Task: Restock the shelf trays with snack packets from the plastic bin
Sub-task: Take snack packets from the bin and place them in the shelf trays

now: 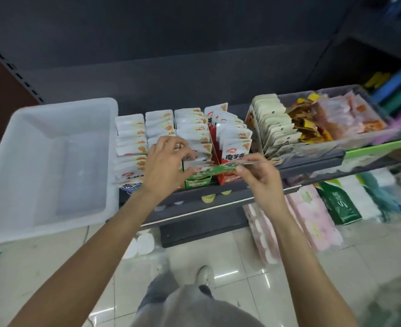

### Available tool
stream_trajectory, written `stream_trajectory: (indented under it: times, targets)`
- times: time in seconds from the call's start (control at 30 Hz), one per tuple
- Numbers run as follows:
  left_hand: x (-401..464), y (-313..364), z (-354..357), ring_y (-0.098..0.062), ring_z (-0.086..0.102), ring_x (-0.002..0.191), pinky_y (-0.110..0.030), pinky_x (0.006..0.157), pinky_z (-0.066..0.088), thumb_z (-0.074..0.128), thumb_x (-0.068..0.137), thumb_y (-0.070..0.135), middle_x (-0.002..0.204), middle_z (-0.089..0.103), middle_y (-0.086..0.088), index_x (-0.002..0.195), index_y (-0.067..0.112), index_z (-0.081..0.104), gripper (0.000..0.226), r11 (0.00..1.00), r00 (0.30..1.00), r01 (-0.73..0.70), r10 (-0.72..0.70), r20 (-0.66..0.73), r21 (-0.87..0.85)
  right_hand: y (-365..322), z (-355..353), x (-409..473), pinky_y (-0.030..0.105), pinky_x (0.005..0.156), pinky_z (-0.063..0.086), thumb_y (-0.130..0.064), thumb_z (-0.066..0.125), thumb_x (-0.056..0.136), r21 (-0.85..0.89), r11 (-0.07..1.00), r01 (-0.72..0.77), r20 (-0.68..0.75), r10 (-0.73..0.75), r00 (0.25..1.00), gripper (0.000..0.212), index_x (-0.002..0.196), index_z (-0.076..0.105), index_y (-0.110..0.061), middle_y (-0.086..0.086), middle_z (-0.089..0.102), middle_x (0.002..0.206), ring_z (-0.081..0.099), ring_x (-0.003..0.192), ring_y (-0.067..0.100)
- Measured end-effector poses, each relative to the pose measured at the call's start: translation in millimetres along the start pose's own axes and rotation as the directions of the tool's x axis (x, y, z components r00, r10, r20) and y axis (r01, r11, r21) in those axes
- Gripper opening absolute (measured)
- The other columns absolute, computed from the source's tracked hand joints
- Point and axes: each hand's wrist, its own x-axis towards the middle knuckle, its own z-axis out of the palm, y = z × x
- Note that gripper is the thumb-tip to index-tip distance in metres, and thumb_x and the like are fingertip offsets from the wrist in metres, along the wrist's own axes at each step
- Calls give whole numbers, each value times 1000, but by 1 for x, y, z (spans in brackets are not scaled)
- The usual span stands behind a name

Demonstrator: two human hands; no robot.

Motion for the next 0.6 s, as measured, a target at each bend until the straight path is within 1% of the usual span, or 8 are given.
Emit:
stream_trajectory:
  times: [0.1,0.17,0.27,0.33,0.4,0.47,0.53,0.6]
  targets:
    - [13,-5,-2,-20,60,89,-33,74,46,73,79,26,111,61,3,85,20,72,9,1000,998,25,-25,59,-15,12,18,16,30,76,50,-3,62,89,-5,999,47,82,-47,996,16,91,60,-18,-8,65,88,63,85,13]
    - [21,-9,-4,-15,61,75,-27,63,41,72,81,27,110,60,8,86,21,74,8,995,994,75,-70,79,-61,21,29,25,28,79,50,-5,62,89,-29,997,68,99,-64,993,20,90,59,-24,-11,65,89,63,88,12]
    - [27,-12,-3,-6,52,66,-25,60,35,71,83,27,110,59,11,89,22,74,8,992,992,83,-74,98,-92,40,42,33,17,76,50,-5,63,88,-150,982,115,74,-105,992,11,91,62,-16,-9,65,88,63,84,6]
    - [28,-14,-1,-7,54,66,-24,59,34,71,82,25,109,60,11,89,21,74,8,993,993,70,-60,100,-100,54,50,32,14,75,50,-6,65,87,-287,946,151,71,-137,988,8,95,66,-9,-2,65,92,63,84,8]
    - [29,-17,0,-11,60,70,-25,59,37,72,81,24,108,60,11,88,21,75,8,991,992,63,-50,113,-121,63,56,29,20,72,53,-11,67,87,-440,879,182,69,-169,983,12,98,68,-9,1,66,95,65,84,14]
    - [29,-19,1,-11,62,72,-26,59,42,72,81,23,107,60,11,87,21,75,7,989,992,53,-36,120,-136,62,60,31,25,59,50,-17,74,81,-616,758,214,37,-243,969,15,95,70,-13,-1,68,87,66,76,17]
    - [30,-21,1,-12,63,73,-27,60,46,72,82,21,104,61,10,87,20,75,6,989,994,41,-25,109,-143,54,63,37,22,49,43,-19,82,70,-733,644,217,21,-297,955,20,87,72,-16,-2,67,74,64,68,18]
    - [31,-23,0,-12,63,74,-29,62,50,71,82,20,102,63,9,87,20,75,6,988,994,33,-16,109,-153,51,67,38,21,43,43,-20,87,63,-788,575,222,44,-307,951,24,83,73,-17,-4,65,68,63,63,16]
